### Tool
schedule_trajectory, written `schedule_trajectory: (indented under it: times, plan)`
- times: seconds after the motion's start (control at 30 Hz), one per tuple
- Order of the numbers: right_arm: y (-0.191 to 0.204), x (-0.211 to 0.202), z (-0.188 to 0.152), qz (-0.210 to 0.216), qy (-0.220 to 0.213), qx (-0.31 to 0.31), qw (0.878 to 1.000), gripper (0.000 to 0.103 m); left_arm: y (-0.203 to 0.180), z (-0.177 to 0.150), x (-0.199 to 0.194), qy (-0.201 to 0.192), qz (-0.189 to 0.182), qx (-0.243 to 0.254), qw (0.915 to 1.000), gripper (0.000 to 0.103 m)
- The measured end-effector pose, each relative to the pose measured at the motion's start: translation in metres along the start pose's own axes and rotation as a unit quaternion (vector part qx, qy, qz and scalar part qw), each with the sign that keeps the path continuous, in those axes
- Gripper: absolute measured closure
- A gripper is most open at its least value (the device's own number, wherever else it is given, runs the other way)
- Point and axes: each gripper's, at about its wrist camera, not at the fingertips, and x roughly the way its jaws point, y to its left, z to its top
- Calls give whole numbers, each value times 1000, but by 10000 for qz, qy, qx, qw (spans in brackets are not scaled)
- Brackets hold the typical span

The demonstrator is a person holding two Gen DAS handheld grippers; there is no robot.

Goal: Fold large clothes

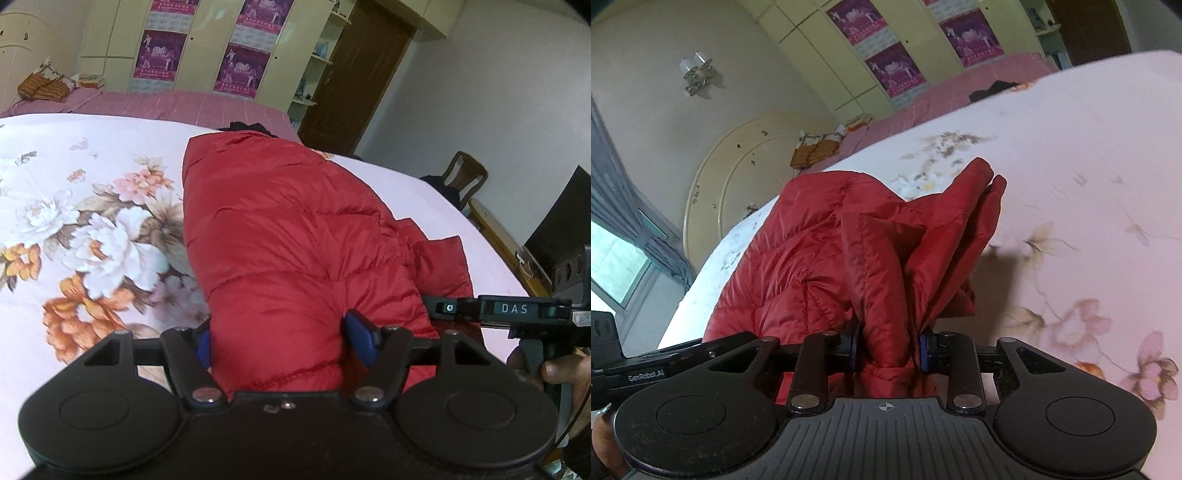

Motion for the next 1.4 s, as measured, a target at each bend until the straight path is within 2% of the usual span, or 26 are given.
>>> schedule_trajectory:
  times: [0.2, 0.53, 0.7, 0.83, 1.0, 1.1, 1.33, 1.4]
  plan:
    - [58, 42, 5, -107, -81, -106, 9999, 73, 62, 14, -23, -50, -116, -2, 9999, 36]
    - [185, 167, 10, -10, 215, -520, 9984, 73, 219, 42, -72, -47, -51, -374, 9993, 36]
    - [224, 229, -2, 32, 504, -583, 9970, 73, 282, 48, -84, 100, 95, -520, 9986, 36]
    - [246, 263, -14, 87, 669, -631, 9957, 73, 319, 50, -91, 193, 174, -619, 9977, 36]
    - [252, 297, -28, -101, 877, -567, 9945, 73, 353, 44, -76, 451, 171, -863, 9951, 35]
    - [240, 307, -30, -160, 973, -409, 9943, 73, 359, 37, -69, 436, 94, -1004, 9939, 33]
    - [225, 303, -33, -104, 966, -104, 9952, 73, 371, 31, -71, 389, -42, -1088, 9933, 28]
    - [225, 287, -27, -253, 775, -125, 9966, 54, 379, 30, -82, 373, 38, -1018, 9941, 14]
